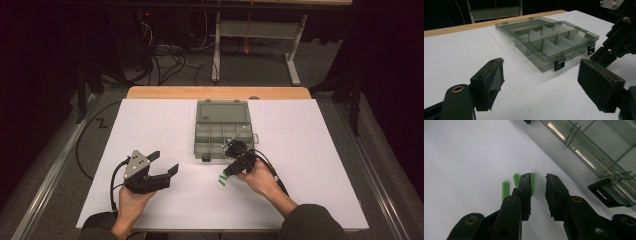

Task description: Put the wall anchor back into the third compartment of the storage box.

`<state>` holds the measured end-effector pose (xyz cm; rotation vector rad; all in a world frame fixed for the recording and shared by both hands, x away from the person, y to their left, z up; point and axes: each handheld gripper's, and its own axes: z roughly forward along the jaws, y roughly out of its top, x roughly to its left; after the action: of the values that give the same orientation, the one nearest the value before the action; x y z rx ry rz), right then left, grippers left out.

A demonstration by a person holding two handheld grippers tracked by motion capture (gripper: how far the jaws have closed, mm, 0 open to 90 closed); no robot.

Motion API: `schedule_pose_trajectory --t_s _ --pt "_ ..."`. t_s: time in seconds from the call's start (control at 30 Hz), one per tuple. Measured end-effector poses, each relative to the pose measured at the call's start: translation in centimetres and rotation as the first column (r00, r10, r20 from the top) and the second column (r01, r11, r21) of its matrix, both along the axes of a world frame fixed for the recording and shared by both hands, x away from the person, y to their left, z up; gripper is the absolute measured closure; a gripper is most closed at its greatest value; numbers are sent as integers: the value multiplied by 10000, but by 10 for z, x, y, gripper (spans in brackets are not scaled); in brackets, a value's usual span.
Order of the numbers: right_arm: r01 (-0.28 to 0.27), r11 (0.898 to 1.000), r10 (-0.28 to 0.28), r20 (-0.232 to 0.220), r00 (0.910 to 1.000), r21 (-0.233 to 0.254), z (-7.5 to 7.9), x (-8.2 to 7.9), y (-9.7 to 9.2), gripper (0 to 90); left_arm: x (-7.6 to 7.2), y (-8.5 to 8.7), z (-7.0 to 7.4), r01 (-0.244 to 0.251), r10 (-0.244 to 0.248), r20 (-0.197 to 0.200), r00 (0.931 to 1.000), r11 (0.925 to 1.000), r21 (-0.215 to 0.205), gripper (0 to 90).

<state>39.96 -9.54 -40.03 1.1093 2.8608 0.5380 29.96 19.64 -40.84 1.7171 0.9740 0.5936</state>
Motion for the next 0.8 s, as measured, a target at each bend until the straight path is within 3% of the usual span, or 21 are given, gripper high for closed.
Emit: schedule_pose_trajectory --t_s 0.8 --pt "-87 9997 80 -267 9996 -239 -8 3 11 827 0 -1 0 4 -4 48 10000 9999 142 214"
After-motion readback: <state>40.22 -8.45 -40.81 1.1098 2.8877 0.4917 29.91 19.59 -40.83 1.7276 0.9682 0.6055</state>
